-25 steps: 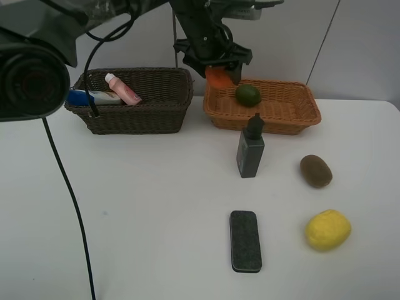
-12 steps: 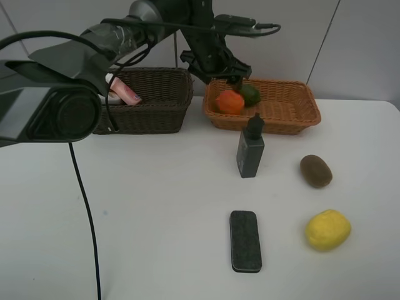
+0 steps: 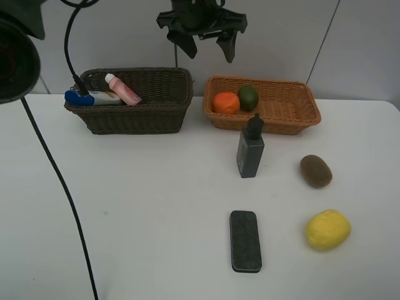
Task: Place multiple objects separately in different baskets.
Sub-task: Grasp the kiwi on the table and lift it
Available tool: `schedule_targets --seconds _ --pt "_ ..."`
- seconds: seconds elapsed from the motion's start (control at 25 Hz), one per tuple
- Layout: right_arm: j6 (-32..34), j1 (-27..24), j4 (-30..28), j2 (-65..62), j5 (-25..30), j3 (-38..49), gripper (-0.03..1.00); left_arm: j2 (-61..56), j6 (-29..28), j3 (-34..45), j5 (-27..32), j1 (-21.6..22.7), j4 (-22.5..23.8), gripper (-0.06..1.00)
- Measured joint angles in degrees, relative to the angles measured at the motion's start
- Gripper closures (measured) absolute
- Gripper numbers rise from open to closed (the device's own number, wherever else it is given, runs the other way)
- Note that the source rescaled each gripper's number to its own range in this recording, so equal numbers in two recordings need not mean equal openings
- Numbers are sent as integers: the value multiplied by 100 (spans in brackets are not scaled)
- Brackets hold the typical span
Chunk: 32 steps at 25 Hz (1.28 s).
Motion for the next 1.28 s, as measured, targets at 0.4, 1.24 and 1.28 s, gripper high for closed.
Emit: schedule_targets --seconds 0.4,1.24,1.28 --pt "0 0 0 0 0 0 -3 -3190 -141 4418 -16 1607 523 -5" --pt "0 0 0 0 0 0 -3 -11312 1058 10641 8 3444 -63 -5" --pt "0 0 0 0 0 0 -3 -11505 1104 10709 8 3396 -93 -5"
